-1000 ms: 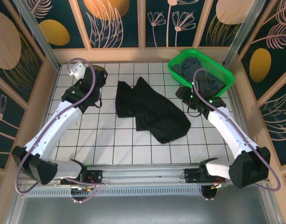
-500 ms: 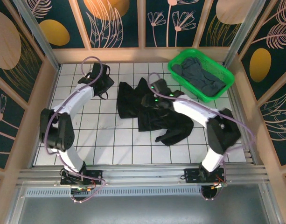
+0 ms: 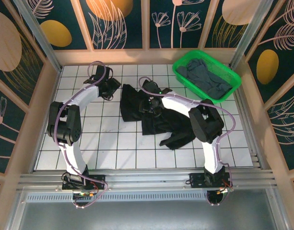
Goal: Fold and stack the t-shirts
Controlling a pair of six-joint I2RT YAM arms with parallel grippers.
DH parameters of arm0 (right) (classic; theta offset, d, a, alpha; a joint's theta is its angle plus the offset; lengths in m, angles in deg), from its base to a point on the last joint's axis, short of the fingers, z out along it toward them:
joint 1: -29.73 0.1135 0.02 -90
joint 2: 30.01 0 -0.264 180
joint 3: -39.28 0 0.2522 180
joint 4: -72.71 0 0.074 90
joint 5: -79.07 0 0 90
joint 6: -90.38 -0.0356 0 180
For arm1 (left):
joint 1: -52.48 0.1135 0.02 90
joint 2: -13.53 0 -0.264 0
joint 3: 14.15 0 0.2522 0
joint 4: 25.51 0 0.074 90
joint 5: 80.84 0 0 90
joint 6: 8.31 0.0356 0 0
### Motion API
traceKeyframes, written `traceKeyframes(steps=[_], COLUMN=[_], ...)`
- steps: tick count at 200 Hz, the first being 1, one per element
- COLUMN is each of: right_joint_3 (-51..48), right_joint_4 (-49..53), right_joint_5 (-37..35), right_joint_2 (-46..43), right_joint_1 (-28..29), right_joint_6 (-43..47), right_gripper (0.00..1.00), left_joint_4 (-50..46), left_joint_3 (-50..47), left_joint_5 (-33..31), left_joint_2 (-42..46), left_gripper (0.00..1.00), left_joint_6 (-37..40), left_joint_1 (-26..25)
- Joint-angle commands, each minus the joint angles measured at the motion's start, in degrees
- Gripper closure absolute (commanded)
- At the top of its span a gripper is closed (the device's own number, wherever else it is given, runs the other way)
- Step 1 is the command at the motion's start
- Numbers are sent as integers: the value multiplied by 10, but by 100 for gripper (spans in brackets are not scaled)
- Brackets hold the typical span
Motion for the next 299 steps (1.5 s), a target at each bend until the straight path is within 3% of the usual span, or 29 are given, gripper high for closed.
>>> traceKeyframes(steps=[1, 40, 68, 82, 106, 134, 147, 155, 208, 299], right_joint_3=[22, 20, 27, 44, 85, 104, 111, 112, 94, 89], right_joint_4=[37, 52, 62, 65, 75, 78, 89, 93, 75, 47], right_joint_5=[-46, -140, -184, -204, -216, -202, -194, -190, -149, -22], right_joint_2=[-3, -21, 11, 29, 47, 27, 24, 22, -43, -122], right_joint_1=[22, 72, 78, 75, 71, 65, 57, 51, -1, -177], right_joint_6=[25, 116, 140, 148, 149, 146, 144, 141, 139, 96], right_gripper=[36, 27, 30, 38, 63, 75, 87, 100, 100, 100], left_joint_4=[12, 10, 13, 13, 11, 3, 4, 5, 11, 14], left_joint_3=[9, 12, 8, 10, 9, 7, 3, 0, -4, 67], left_joint_5=[36, 59, 61, 63, 65, 65, 68, 69, 79, 102], left_joint_2=[-13, -27, -24, -23, -17, -8, -5, -4, 0, -75], left_gripper=[40, 39, 39, 40, 40, 41, 41, 41, 39, 32], left_joint_6=[-4, -1, -4, -2, -1, 8, 8, 8, 3, -13], left_joint_1=[-2, -10, -12, -14, -17, -28, -34, -37, -46, -60])
